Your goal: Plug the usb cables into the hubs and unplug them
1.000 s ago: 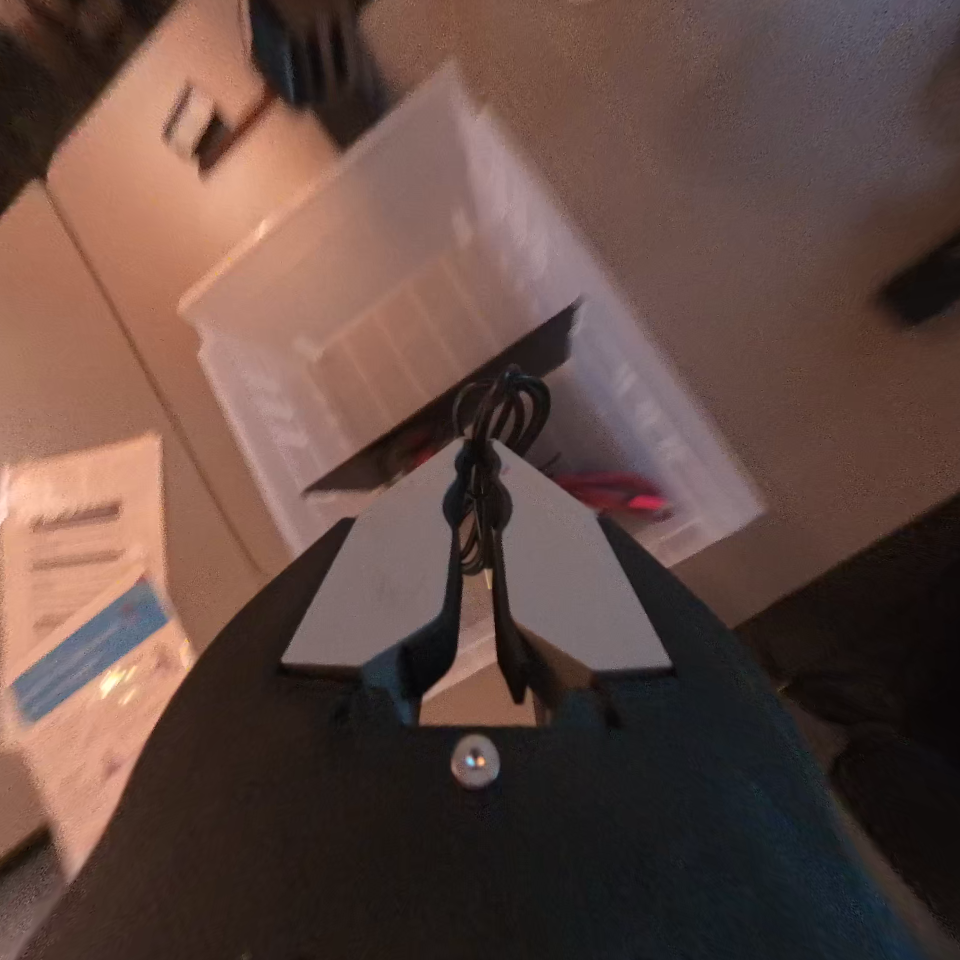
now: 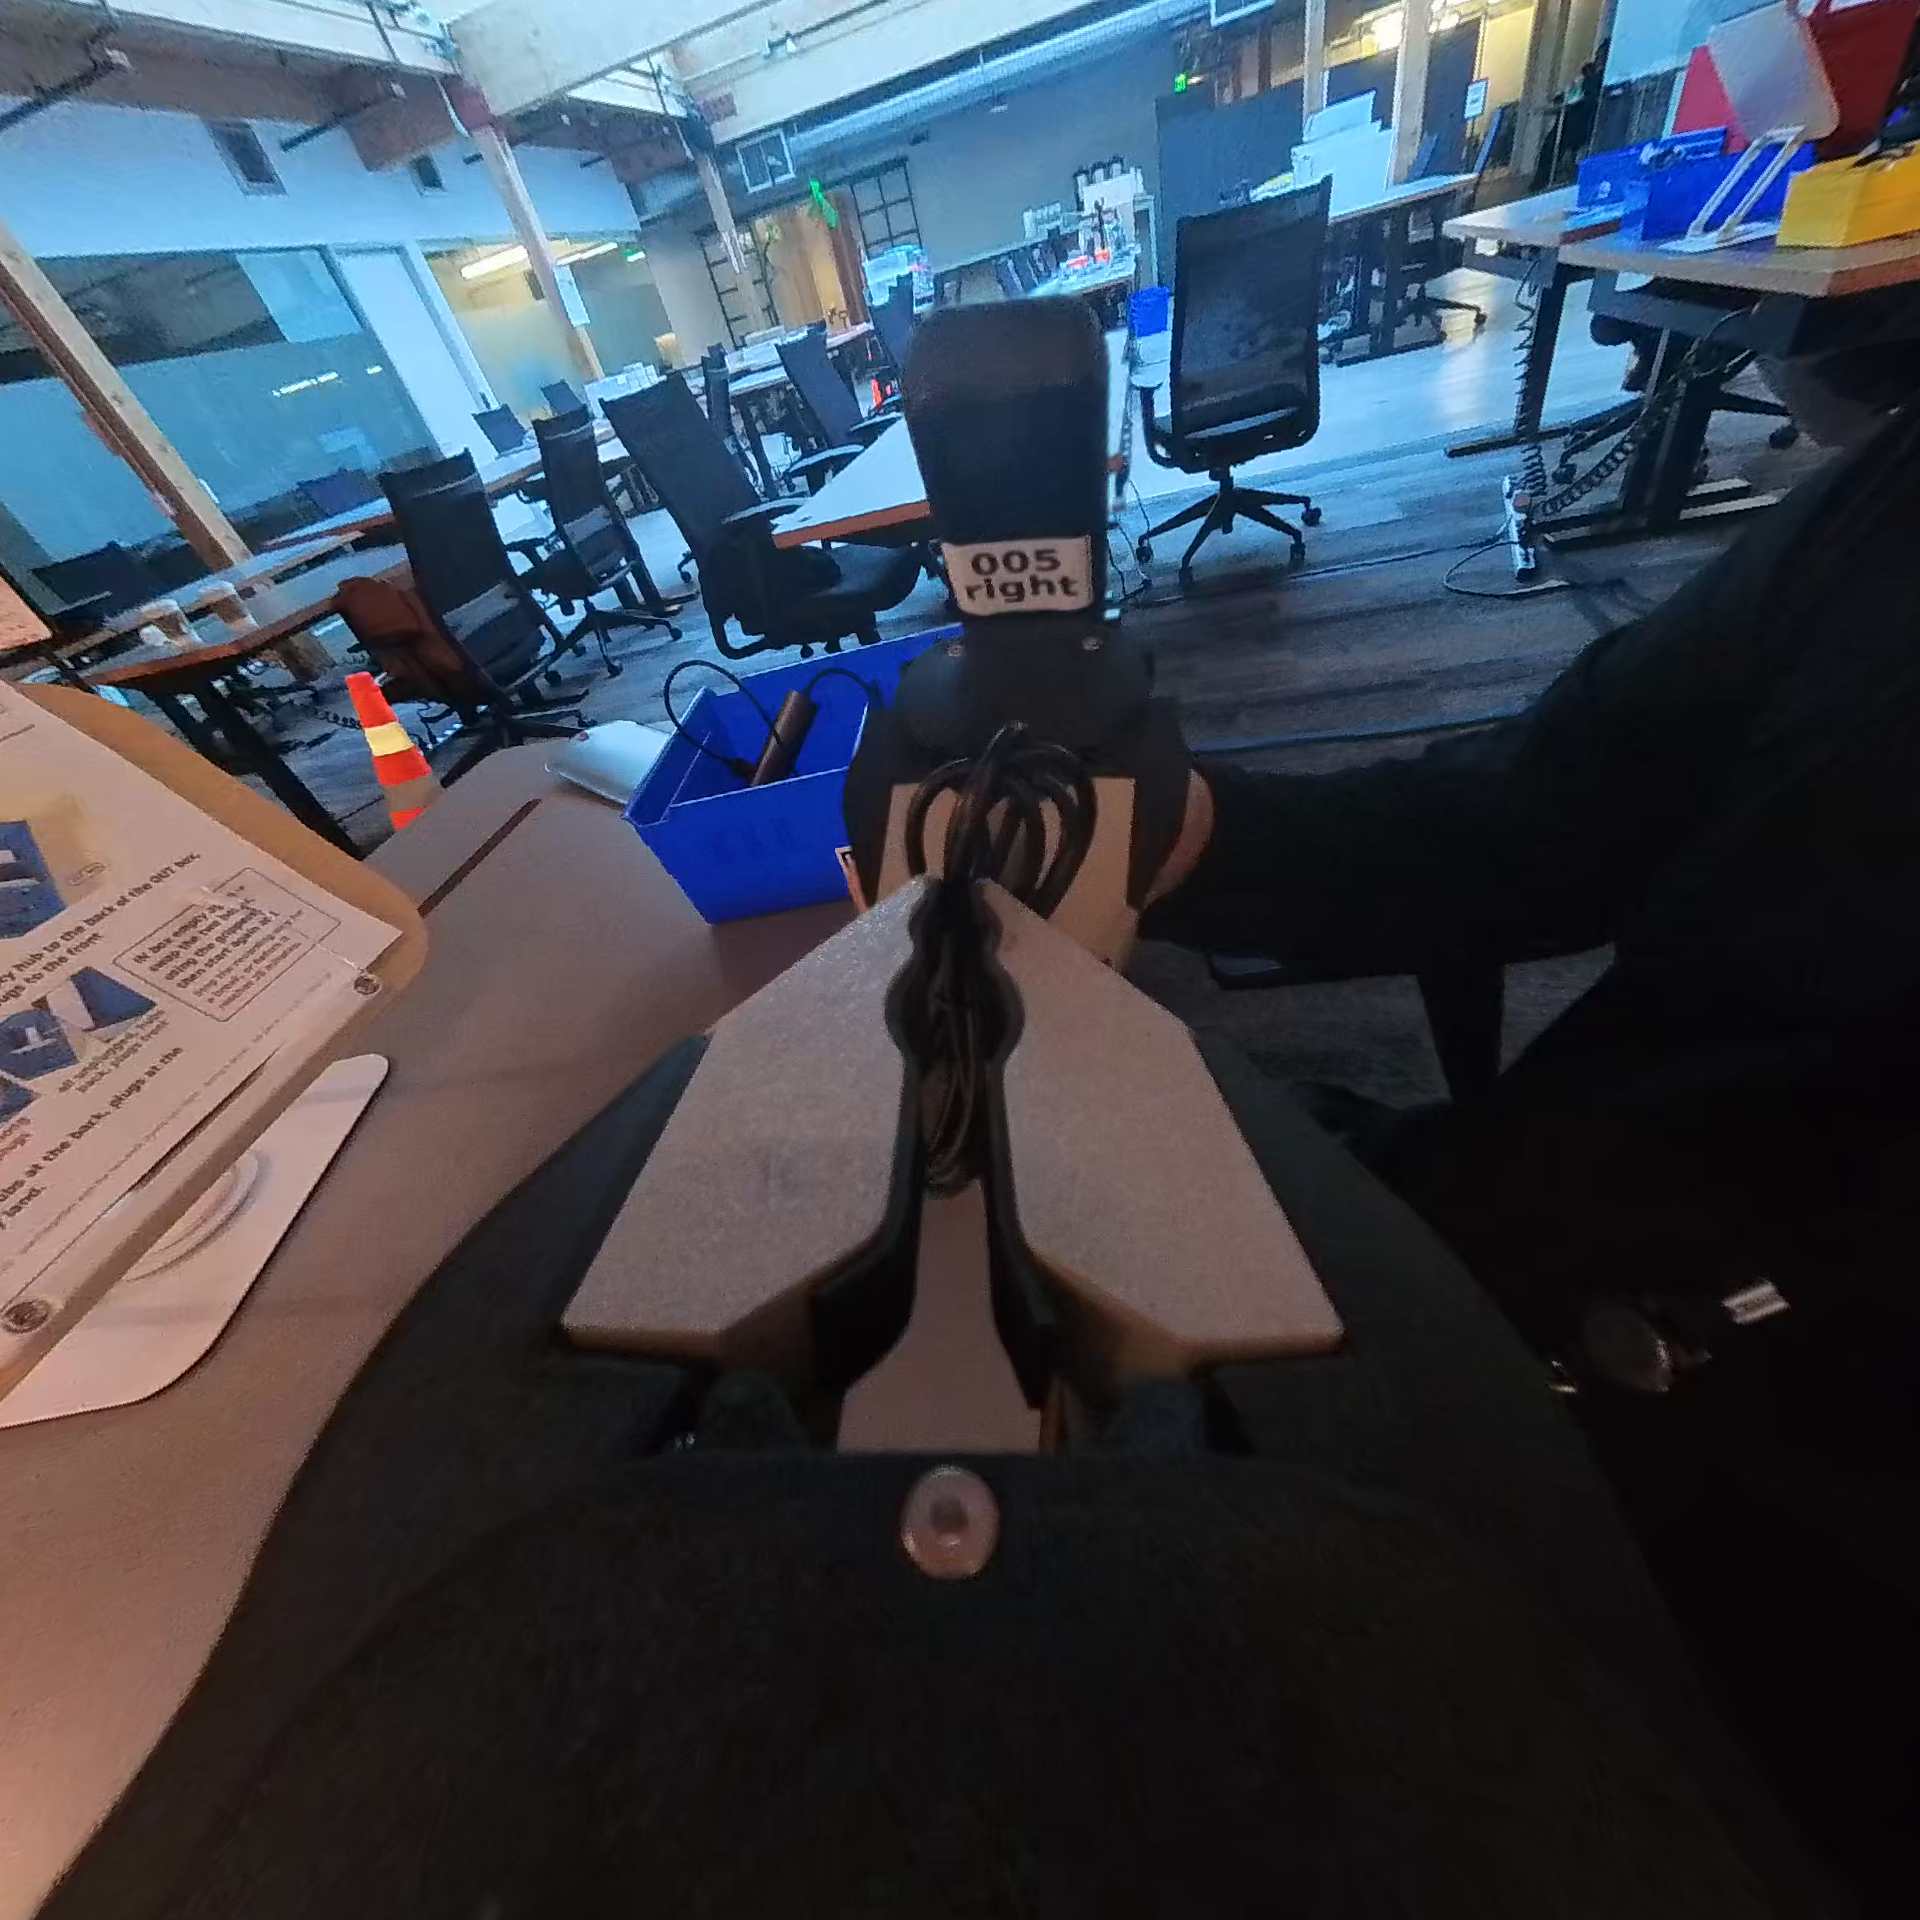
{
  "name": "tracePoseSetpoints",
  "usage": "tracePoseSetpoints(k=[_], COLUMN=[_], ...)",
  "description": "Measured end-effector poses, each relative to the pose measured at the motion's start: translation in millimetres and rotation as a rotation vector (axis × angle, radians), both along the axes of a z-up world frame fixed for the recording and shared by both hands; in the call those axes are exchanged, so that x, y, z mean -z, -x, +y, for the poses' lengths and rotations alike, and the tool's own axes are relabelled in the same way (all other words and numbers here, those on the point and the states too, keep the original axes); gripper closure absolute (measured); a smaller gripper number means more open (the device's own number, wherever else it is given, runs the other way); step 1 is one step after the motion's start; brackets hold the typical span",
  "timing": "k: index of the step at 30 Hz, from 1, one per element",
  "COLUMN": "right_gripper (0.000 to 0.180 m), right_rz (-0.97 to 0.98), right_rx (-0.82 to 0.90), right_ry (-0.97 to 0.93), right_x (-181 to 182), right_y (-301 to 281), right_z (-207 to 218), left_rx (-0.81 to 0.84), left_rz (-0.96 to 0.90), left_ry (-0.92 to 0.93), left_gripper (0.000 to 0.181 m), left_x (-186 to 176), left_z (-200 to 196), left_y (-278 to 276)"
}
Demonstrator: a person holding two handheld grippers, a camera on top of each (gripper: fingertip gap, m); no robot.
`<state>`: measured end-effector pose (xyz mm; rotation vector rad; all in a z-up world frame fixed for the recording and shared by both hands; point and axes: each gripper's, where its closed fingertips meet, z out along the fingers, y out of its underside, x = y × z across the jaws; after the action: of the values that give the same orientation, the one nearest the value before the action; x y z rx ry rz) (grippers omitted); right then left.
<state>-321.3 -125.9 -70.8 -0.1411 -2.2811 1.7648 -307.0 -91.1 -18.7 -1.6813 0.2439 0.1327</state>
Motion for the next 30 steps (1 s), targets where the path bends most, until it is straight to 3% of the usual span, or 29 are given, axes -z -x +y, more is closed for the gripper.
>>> tracePoseSetpoints(k=[5, 9, 15, 18, 30], right_gripper=[0.175, 0.175, 0.175, 0.176, 0.176], right_rz=[-0.067, -0.245, -0.523, -0.594, -0.401], right_rx=[0.078, 0.105, 0.028, -0.022, -0.114], right_ry=[-0.006, 0.199, 0.585, 0.681, 0.66], right_x=[8, -4, -31, -36, -43], right_y=[12, 30, 46, 46, 23], right_z=[13, 34, 63, 64, 46], left_rx=[-0.101, -0.262, -0.266, -0.318, -0.302], left_rz=[-0.055, -0.104, -0.007, 0.061, 0.034], left_ry=[0.019, 0.132, 0.244, 0.249, 0.149], left_gripper=[0.176, 0.15, 0.159, 0.161, 0.176], left_x=[6, 27, 51, 53, 37], left_z=[6, -3, 12, 22, 29], left_y=[19, 49, 42, 45, 38])
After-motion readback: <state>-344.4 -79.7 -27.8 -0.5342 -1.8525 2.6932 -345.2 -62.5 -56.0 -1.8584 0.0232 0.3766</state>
